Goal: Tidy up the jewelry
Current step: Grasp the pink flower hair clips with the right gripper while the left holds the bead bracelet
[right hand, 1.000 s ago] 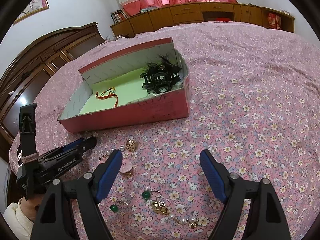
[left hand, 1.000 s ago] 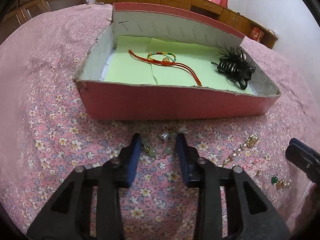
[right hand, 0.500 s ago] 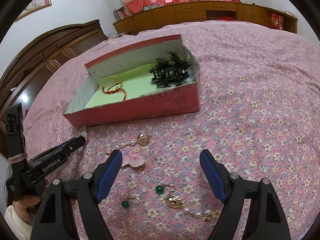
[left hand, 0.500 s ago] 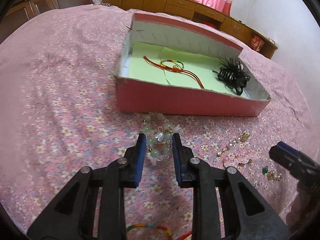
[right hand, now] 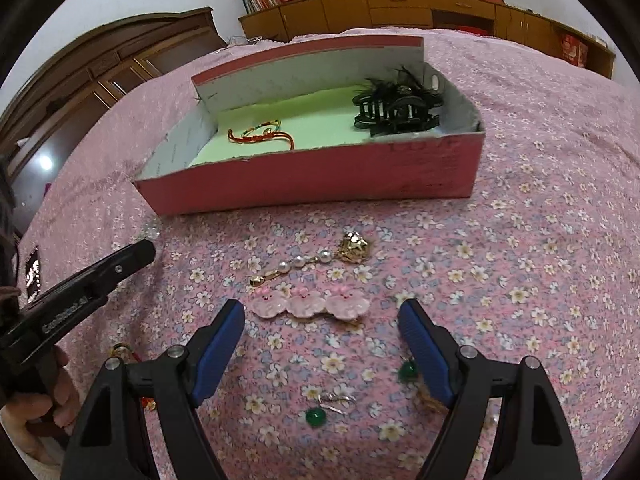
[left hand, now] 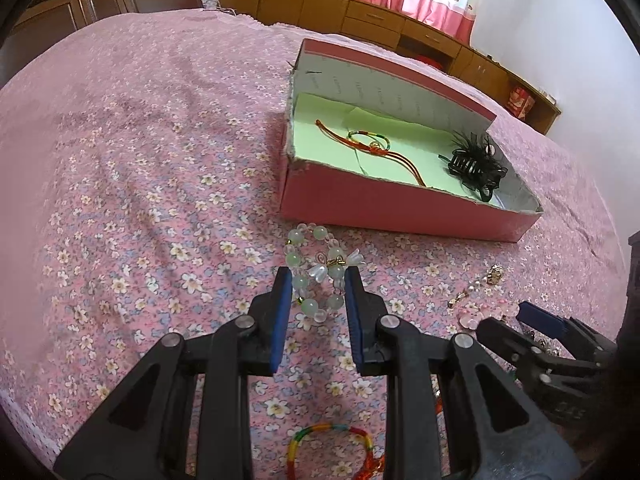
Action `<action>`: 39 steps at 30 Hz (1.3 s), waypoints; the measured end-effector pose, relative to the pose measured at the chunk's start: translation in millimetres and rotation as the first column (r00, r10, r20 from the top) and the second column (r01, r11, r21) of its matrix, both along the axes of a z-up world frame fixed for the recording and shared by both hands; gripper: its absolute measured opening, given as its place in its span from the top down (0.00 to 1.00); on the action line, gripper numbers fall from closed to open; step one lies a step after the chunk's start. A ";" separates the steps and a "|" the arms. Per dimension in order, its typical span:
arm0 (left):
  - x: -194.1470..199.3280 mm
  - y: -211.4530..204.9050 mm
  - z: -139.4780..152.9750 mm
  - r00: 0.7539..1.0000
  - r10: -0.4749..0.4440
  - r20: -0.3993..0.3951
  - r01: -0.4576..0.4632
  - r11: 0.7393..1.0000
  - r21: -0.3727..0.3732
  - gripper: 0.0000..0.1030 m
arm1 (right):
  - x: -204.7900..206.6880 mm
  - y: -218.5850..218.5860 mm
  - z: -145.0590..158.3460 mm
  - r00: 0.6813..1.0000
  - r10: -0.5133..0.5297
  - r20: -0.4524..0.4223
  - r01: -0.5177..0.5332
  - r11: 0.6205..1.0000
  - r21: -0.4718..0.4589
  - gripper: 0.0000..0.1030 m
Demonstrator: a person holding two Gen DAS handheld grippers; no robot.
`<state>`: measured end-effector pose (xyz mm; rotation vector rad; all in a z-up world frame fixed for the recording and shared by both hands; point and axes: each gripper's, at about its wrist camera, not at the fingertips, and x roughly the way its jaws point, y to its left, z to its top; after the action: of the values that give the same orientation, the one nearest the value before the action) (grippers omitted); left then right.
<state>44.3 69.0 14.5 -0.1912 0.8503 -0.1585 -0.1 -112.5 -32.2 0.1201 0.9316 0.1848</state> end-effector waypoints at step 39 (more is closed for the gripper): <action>-11.9 -16.0 21.0 0.998 -0.029 0.055 0.029 1.000 0.009 0.83 | -19.4 -19.8 21.3 0.987 -0.032 0.157 0.036 0.999 -0.019 0.33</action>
<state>32.4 53.1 35.5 -0.1659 0.7989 -0.1866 -19.5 -132.3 -10.9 0.1001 0.7741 0.1504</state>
